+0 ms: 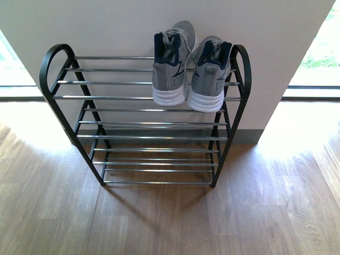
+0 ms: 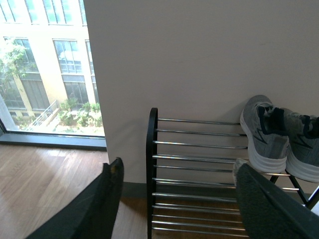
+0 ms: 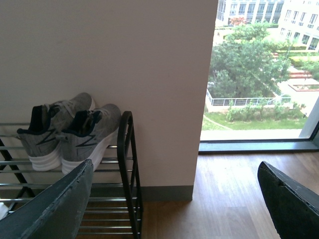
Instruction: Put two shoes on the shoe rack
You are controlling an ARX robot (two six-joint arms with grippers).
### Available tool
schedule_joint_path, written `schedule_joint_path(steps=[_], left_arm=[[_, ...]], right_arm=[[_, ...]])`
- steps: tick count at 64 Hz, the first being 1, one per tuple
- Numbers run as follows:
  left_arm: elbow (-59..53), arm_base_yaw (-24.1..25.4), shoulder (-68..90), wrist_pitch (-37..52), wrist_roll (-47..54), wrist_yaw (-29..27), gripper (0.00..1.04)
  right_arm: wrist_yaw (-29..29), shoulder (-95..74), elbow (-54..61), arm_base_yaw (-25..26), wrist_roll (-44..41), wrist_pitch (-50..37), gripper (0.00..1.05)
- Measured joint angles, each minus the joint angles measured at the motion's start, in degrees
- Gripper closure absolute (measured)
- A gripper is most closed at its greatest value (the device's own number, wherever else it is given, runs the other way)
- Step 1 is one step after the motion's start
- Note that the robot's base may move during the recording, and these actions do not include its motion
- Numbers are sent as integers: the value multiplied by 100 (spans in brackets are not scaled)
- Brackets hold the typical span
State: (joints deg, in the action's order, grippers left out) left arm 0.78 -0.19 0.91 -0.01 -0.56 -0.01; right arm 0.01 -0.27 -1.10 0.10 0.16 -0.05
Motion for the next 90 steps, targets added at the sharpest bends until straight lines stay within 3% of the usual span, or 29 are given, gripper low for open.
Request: schedule_joint_path(steps=[10,90], left_arm=[[0,0,0,0,13,0,8],[2,4,-2,0,13,2,9]], right_arm=[[0,0,0,0,0,0,9],[-4,0,0,0,0,7,9]])
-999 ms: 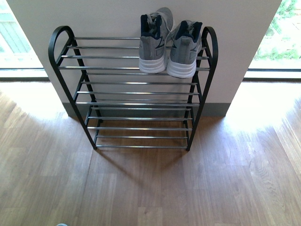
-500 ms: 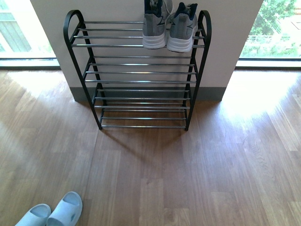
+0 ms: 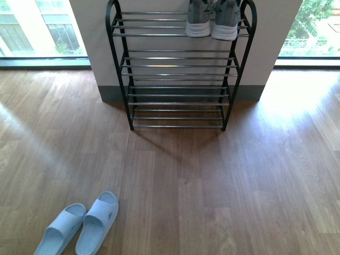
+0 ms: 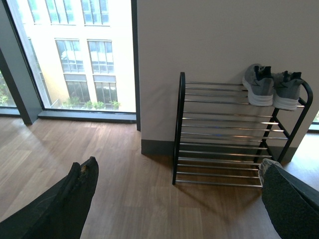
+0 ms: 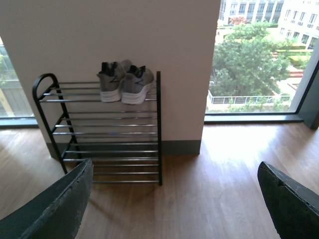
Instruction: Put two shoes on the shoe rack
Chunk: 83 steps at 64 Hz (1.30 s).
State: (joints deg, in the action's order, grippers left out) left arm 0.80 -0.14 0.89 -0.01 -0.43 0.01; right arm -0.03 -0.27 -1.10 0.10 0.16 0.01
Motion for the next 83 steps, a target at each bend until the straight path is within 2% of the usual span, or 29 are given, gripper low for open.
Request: schedule_joint_path(steps=[83], left_arm=[[-2,2,0,0,-2,-28,9]], right_arm=[[-22,11,-2,-2,0,7,9]])
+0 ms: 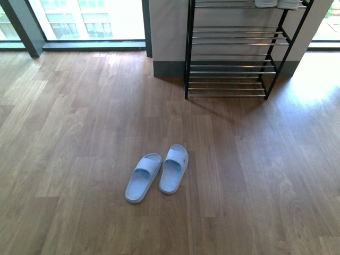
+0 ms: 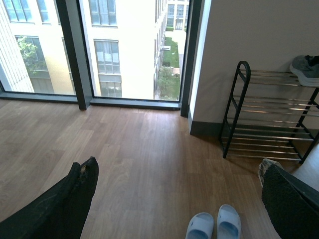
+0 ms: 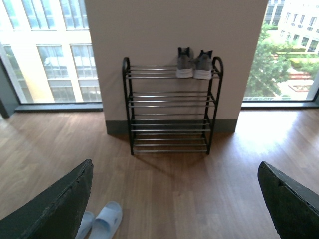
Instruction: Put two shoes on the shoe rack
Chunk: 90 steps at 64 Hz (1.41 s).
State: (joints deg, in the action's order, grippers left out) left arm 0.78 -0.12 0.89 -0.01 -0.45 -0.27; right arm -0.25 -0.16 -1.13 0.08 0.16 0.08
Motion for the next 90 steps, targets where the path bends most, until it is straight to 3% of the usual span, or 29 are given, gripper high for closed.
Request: schedule_joint_path(steps=[90], left_arm=[[0,0,0,0,2,24,9]], right_arm=[[26,0,0,0,0,0,9]])
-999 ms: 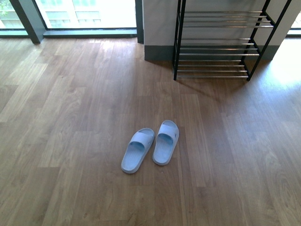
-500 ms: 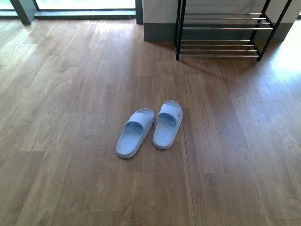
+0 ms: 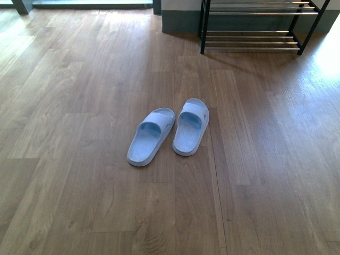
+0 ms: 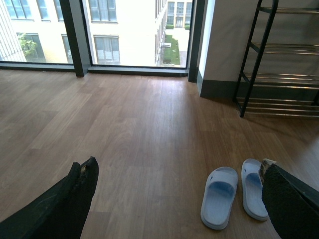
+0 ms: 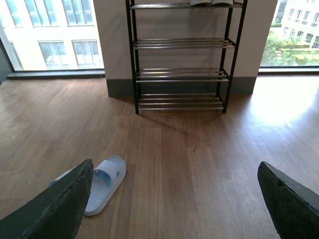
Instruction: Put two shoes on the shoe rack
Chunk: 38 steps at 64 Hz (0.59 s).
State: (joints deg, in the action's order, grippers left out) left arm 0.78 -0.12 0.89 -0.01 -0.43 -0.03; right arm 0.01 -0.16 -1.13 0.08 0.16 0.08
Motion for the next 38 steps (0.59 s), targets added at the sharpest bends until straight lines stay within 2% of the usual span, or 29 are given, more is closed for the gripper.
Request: schedule_joint_path(steps=[38], left_arm=[[0,0,0,0,0,0,9]], right_arm=[[0,0,2,0,0,0,9]])
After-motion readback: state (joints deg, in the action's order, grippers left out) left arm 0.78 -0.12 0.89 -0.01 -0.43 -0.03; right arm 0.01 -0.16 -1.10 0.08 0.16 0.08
